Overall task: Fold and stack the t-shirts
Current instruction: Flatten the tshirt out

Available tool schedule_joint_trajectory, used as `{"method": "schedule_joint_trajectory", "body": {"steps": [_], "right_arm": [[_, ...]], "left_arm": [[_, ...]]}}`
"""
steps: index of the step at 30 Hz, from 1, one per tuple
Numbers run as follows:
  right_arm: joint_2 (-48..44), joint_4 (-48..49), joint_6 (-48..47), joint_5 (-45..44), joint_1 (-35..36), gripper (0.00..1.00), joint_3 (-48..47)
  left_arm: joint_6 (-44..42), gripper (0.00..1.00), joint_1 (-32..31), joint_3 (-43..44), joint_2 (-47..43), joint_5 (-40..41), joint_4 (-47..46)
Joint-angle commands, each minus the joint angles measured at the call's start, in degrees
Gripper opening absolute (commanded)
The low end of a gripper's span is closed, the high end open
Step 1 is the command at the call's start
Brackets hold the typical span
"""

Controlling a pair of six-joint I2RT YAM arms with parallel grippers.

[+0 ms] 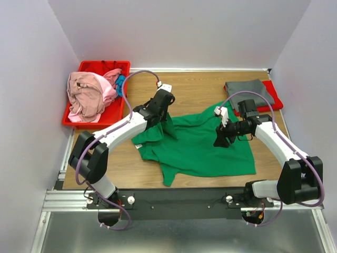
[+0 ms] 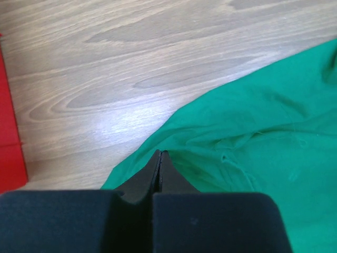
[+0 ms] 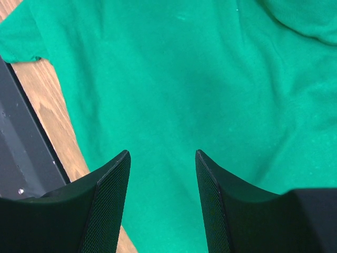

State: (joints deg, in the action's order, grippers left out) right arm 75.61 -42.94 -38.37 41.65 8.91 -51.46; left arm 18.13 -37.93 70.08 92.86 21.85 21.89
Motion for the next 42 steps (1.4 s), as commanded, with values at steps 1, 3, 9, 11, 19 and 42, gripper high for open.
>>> {"method": "schedule_joint_trajectory", "body": {"steps": [1,3,9,11,19,42], "right_arm": [[-1.1,0.8,0.4,1.1,-0.3,0.6,0.4],[-1.1,0.8,0.4,1.1,-0.4,0.6,0.5],[-1.3,0.8,0.5,1.2,-0.5,0.6,0.5],[-1.4,0.8,0.4,1.2,-0.6,0.6,0.7],[-1.0,0.8,0.4,1.2,-0.6,0.6,0.5],[-0.6,0.8,0.4,1.2,-0.6,0.6,0.7]], "left_arm": [[-2.7,0.0,1.4,2.8,-0.6,-4.6,-2.2],[-3.8,0.0,2.5,3.3,-0.3,-6.5,-2.6],[-4.9,0.0,4.6,3.6,0.9,-12.2,-3.4],[-4.9,0.0,4.7,2.3,0.8,-13.2,-3.9],[-3.6,0.0,4.8,-5.6,-1.4,-17.3,-7.7],[-3.7,0.0,4.9,-9.4,-3.4,-20.9,-9.3]]}}
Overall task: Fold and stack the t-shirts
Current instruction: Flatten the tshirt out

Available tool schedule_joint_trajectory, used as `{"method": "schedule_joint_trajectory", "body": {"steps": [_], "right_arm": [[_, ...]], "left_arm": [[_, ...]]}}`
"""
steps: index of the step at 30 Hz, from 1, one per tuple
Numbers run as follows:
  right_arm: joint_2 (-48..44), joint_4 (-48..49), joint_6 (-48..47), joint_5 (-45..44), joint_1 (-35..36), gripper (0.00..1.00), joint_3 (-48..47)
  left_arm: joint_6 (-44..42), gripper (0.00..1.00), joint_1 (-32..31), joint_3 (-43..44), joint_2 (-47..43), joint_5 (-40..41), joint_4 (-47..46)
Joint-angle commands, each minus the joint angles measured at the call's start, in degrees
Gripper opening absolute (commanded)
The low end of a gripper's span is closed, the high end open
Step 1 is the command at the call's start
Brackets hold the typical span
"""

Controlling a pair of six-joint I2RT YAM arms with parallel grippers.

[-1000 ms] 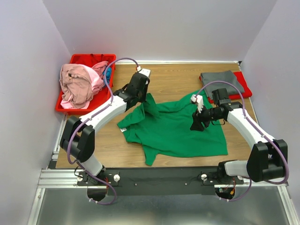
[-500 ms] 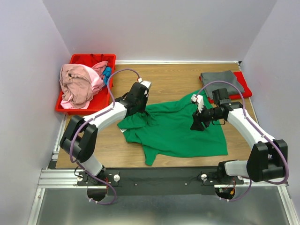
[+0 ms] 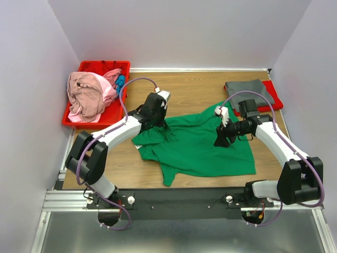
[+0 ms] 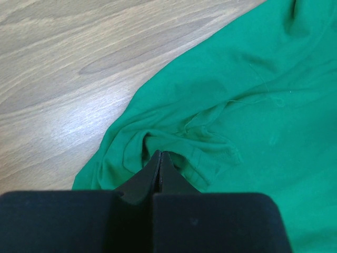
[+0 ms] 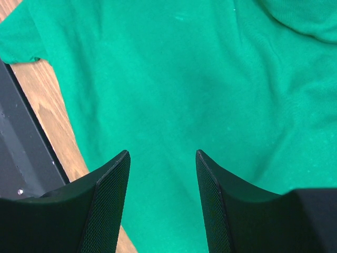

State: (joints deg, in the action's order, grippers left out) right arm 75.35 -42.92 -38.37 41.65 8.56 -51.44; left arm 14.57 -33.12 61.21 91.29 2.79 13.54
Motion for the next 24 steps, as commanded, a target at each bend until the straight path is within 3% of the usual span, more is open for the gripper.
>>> {"method": "schedule_joint_trajectory", "body": {"steps": [1,24], "right_arm": [[-0.4,0.7,0.4,1.2,-0.3,0.6,0.7],[0.0,0.7,0.5,1.2,-0.3,0.61,0.7]], "left_arm": [[-0.1,0.0,0.1,-0.6,-1.9,-1.9,-1.1],[-1.0,0.0,0.0,-0.7,-1.6,-4.7,-1.3]]}}
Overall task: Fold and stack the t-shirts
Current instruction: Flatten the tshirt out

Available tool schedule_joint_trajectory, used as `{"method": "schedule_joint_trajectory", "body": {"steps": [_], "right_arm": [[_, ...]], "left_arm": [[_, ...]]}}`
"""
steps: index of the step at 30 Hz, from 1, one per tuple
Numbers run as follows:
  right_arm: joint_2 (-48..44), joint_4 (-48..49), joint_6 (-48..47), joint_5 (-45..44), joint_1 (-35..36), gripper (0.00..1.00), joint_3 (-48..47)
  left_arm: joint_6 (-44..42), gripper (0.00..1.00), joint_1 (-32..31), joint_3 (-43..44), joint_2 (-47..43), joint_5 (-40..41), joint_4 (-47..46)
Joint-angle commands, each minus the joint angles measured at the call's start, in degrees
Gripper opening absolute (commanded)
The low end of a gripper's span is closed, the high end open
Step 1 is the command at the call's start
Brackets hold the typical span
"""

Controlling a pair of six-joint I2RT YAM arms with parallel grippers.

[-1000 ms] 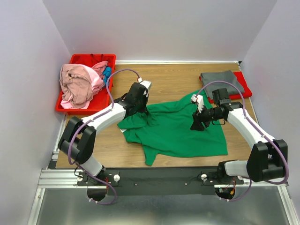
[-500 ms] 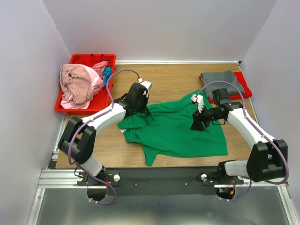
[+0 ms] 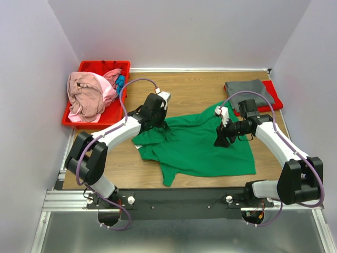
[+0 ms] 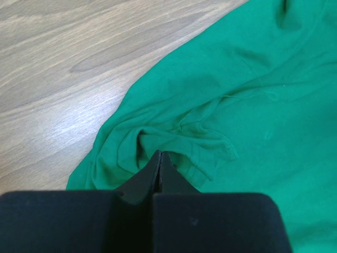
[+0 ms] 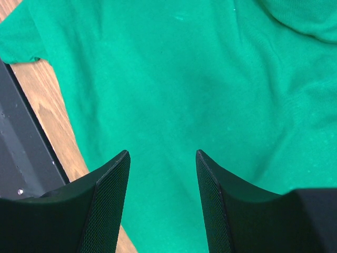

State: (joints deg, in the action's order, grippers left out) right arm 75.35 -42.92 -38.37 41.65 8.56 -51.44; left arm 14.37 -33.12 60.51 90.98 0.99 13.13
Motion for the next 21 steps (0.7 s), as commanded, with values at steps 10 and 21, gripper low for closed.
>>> {"method": "schedule_joint_trajectory", "body": {"steps": [10,21], "right_arm": [[-0.3,0.7,0.5,1.3,-0.2,0.61,0.7],[-0.3,0.7,0.6,1.5,-0.2,0.61,0.7]], "left_arm": [[-2.2,0.06,0.0,1.1,0.7,-5.2,-0.3],[-7.2,0.39,-0.3,4.7,1.0,-3.1,2.3]]}}
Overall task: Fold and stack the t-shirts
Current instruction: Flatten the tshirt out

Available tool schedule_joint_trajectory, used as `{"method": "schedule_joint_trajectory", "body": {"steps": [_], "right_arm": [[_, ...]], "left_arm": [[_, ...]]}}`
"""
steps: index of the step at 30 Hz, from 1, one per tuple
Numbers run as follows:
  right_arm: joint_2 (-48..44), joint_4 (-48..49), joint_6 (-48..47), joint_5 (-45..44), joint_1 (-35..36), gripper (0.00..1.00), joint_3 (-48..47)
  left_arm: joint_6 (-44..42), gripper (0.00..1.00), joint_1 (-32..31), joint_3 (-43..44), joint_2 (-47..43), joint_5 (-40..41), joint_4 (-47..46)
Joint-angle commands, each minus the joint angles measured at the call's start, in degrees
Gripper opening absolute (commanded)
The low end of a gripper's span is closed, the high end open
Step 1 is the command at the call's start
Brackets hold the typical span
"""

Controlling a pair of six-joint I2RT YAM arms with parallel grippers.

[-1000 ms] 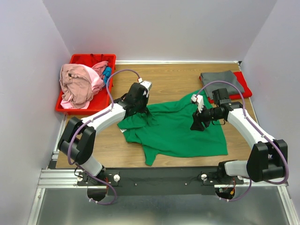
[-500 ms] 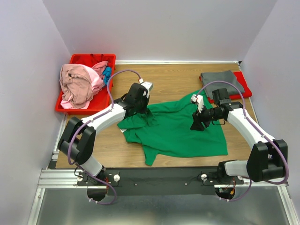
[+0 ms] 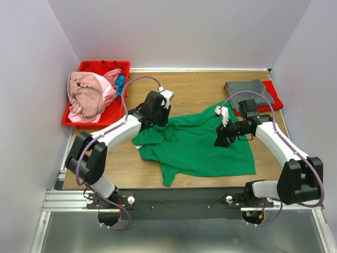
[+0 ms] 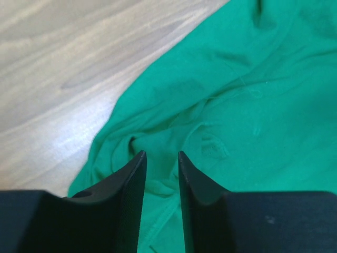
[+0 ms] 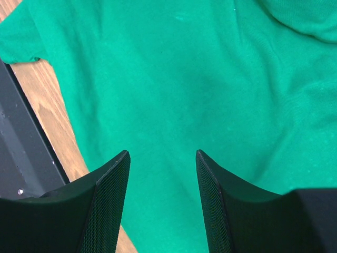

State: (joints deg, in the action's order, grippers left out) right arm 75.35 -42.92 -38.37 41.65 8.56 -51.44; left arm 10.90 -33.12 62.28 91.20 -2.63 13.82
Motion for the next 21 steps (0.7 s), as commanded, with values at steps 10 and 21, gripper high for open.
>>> {"method": "schedule_joint_trajectory", "body": {"steps": [10,21], "right_arm": [[-0.2,0.6,0.5,1.5,-0.2,0.61,0.7],[-0.5,0.6,0.4,1.7,-0.3,0.61,0.7]], "left_arm": [[-23.0,0.4,-5.2,9.8,5.7,6.0,8.6],[-32.1,0.4,-10.1,13.3,10.8,8.0,11.1]]}}
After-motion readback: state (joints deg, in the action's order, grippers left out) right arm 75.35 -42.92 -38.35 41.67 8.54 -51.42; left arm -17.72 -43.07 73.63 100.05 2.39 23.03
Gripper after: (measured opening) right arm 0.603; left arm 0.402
